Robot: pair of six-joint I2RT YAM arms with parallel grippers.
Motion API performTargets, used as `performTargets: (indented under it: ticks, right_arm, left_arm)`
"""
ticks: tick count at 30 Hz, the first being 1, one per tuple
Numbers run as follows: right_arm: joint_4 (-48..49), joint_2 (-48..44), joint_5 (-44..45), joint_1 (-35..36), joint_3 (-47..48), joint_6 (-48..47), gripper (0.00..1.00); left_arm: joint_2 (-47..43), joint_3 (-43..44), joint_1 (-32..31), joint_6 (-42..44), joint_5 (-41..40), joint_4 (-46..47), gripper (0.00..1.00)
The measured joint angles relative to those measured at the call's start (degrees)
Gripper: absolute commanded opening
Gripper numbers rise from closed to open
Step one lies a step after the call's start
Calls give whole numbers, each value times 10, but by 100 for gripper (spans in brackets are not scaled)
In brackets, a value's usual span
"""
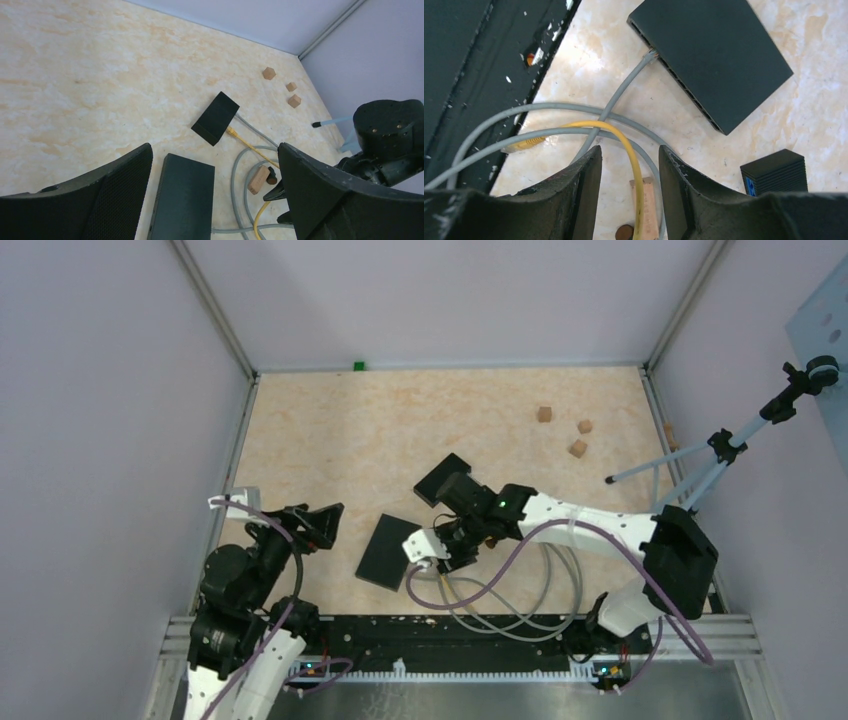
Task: Insert the plug into the switch port
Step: Pick up the connector from the center of the board.
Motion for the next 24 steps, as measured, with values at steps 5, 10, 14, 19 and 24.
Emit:
performTargets:
  ticks: [5, 10, 14, 19, 24]
  right_arm:
    - [8, 33, 48, 23, -2, -45, 44]
    - [-8, 79, 87, 31, 12, -84, 40]
    - [-28, 136, 133, 39, 37, -104, 19]
    - [-33, 147, 155, 42, 40, -111, 0]
    - [-29, 116, 147, 43, 38, -103, 0]
  left_arm:
    - [11, 6, 0, 2, -15, -28, 99]
    - [30, 19, 0, 23, -19, -47, 99]
    - [30, 30, 0, 45, -22, -51, 99]
    - [39, 43, 0, 63, -32, -50, 99]
    - [47, 44, 0, 70, -35, -50, 99]
